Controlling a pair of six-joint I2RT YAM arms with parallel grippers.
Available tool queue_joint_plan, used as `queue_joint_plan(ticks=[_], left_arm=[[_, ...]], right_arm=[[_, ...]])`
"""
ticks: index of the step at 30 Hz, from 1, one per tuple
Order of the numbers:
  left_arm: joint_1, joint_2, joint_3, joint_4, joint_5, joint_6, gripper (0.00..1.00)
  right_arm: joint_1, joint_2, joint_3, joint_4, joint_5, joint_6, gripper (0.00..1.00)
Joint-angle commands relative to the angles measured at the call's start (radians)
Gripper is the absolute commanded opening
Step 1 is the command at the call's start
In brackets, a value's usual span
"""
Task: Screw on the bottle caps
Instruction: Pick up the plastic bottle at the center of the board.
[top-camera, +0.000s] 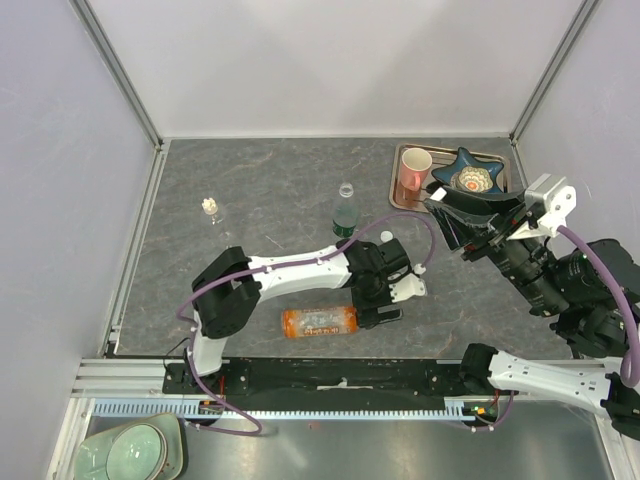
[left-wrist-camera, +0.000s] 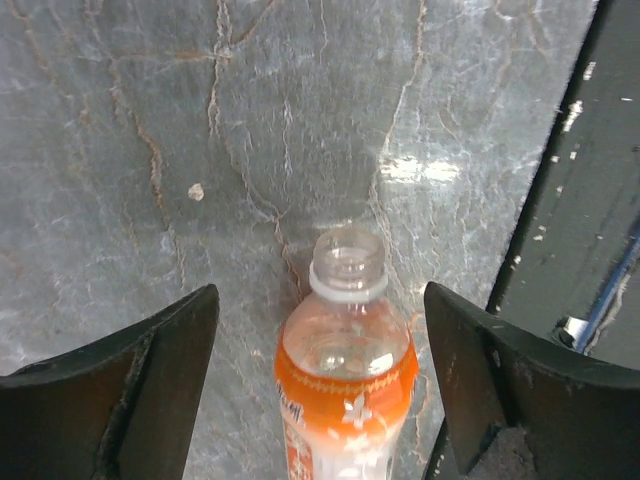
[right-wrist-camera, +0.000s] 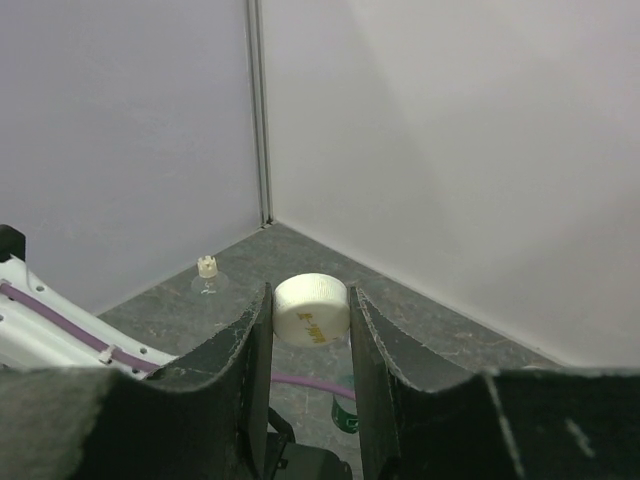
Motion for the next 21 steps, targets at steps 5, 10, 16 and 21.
queue_joint_plan(ticks=[5,10,16,21], left_arm=[[-0.006,-0.231,0.061,-0.114,-0.021,-0.007,0.99],[-0.006,-0.411,-0.138,-0.116,-0.038,0.016,0.99],[-0.006,-0.5,-0.379,-0.038,-0.055,0.019,0.99],[-0.006,-0.473,-0.482,0.024,-0.09,0.002,0.99]], right_arm=[[0.002,0.025,0.066,-0.027,0.018,0.036,0.23],[0.002,0.049,0.088,-0.045,0.01,0.043,0.24],[0.004,0.069,0.1,-0.045,-0.002,0.056,0.25],[0.002,0.087,0.105,-0.044,-0.024,0.073,0.25]])
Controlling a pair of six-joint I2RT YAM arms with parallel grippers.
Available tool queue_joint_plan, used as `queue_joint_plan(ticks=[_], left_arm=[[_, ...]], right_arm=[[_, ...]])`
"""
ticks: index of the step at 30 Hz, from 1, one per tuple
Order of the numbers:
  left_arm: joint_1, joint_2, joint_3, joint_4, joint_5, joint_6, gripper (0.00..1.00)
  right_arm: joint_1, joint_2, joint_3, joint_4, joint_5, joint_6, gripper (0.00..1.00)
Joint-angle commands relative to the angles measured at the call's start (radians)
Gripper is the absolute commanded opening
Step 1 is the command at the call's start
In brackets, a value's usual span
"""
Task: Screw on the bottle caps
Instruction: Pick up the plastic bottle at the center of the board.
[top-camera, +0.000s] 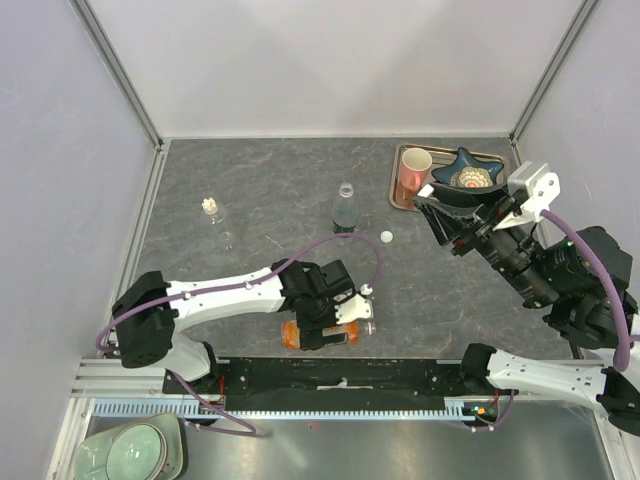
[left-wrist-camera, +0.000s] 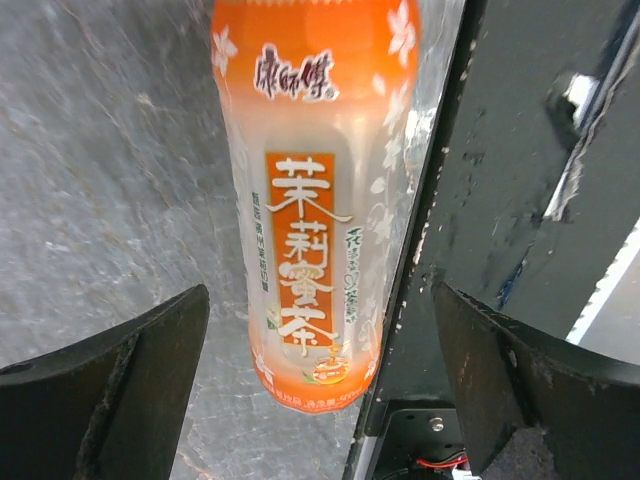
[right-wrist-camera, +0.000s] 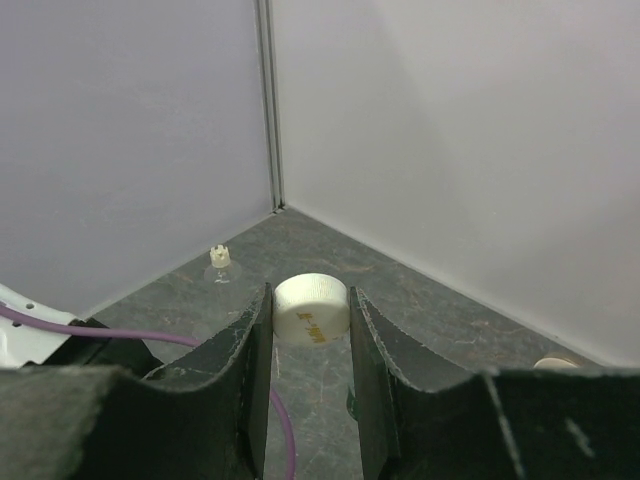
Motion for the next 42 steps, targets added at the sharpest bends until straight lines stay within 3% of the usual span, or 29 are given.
queue_joint_plan(ticks=[1,19,21,31,39,42], left_arm=[[-0.005,0.021,-0.041,0.085,-0.038,-0.001,0.99],[-0.006,0.133,-0.15,0.241,-0.084,0.025,0.98],[-0.005,0.134,-0.159,0.243,-0.093,0.028,0.94],[-0.005,0.053,-0.147,0.239,-0.159,0.056,0.51],[0.001,-0.192,-0.043,0.118,-0.27,0.122,0.47],[0.052,-0.283,0.069,-0.031,-0.271,0.133,0.37]], right_arm=[[0.002,0.023,0.032,0.01,-0.021,0.03,0.25],[0.002,0.026,0.016,-0.006,-0.023,0.051,0.25],[0.004,0.02,0.008,-0.006,-0.021,0.059,0.25],[0.002,0.027,0.009,-0.03,-0.023,0.086,0.26],[0.002,0.087,0.087,-0.125,-0.098,0.097,0.26],[0.002,0.134,0.166,-0.205,-0.165,0.074,0.25]])
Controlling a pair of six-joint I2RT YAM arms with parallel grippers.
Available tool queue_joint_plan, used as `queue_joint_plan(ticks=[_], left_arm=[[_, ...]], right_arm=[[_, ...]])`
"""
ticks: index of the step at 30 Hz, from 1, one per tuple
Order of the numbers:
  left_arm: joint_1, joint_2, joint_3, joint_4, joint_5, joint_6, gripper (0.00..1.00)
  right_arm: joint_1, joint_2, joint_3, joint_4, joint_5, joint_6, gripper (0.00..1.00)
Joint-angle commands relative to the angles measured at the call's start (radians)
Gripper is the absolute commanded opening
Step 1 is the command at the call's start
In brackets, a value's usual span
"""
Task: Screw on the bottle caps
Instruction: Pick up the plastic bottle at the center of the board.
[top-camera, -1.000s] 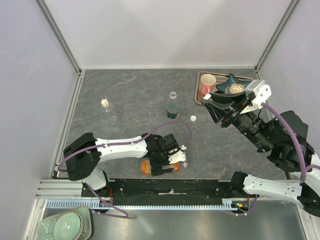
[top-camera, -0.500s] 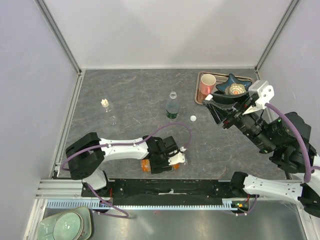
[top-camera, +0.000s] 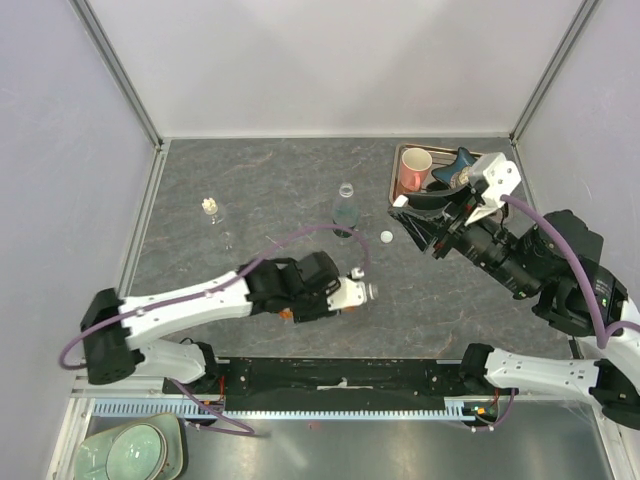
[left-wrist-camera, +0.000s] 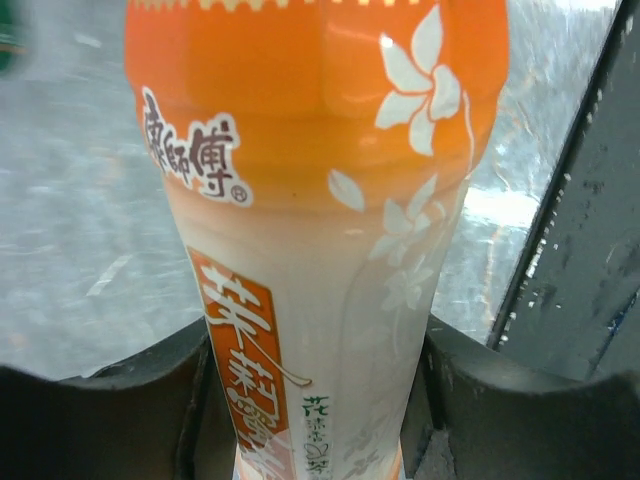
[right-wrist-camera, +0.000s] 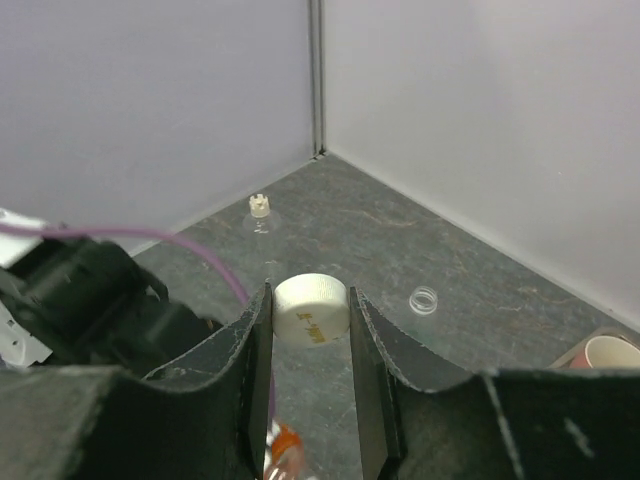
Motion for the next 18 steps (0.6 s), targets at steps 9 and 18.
queue_joint_plan(ticks=[9,18], left_arm=[[0.073,-0.39,0.411,-0.269,-0.073,0.141,0.39],[0.075,-0.45,0.48,-0.368,0.071,0.142,0.54]], right_arm=[[0.002,0.24,0.4,-0.394,-0.373,-0.053,0.27],[0.002,0.464,0.658,-0.676,-0.576,-0.109,0.29]])
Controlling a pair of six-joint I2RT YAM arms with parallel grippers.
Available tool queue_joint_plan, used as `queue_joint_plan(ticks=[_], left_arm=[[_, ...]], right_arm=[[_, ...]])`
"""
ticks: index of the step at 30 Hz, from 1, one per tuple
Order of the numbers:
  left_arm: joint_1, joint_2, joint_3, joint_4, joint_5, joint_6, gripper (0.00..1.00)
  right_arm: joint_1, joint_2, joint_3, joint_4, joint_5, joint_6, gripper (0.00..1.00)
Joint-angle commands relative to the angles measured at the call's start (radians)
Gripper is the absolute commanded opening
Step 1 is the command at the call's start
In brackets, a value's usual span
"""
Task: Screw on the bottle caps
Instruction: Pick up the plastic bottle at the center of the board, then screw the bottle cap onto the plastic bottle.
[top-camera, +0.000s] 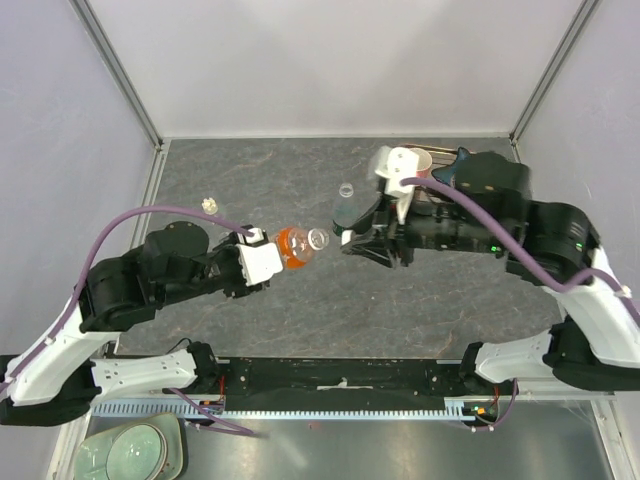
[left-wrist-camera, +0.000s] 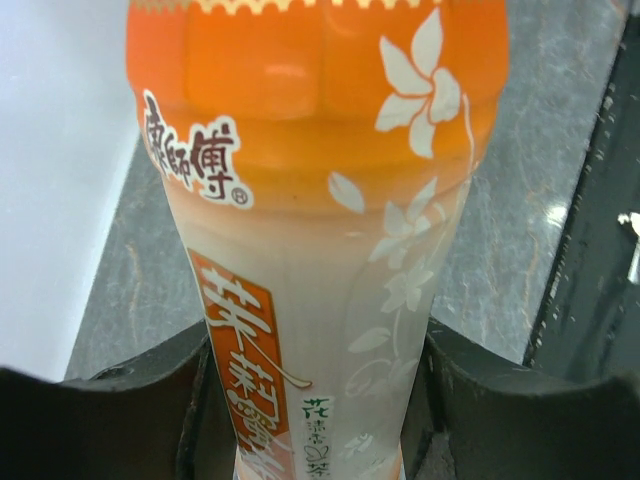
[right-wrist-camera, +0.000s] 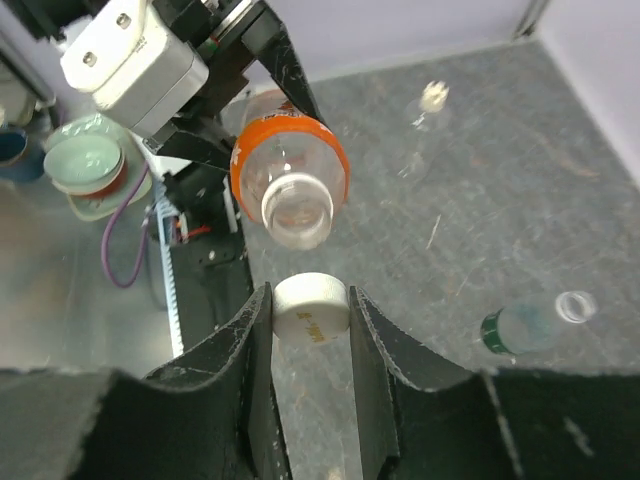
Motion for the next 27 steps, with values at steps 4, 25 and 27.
queue_joint_plan(ticks=[4,25,27], left_arm=[[0.001,-0.013,0.02,-0.074,0.127,0.088,0.56],[0.001,0.033,-0.018,-0.035,0.159,0.083,0.52],[0.0,0.035,-0.018,-0.035,0.157,0.083,0.52]], right_arm=[[0.004,0.07,0.109,-0.129,-0.159,-0.05,0.3],[0.004,0.045,-0.003,-0.06,-0.231,-0.05,0.31],[0.004,0.044,-0.01,-0.059,-0.214,-0.061,0.31]])
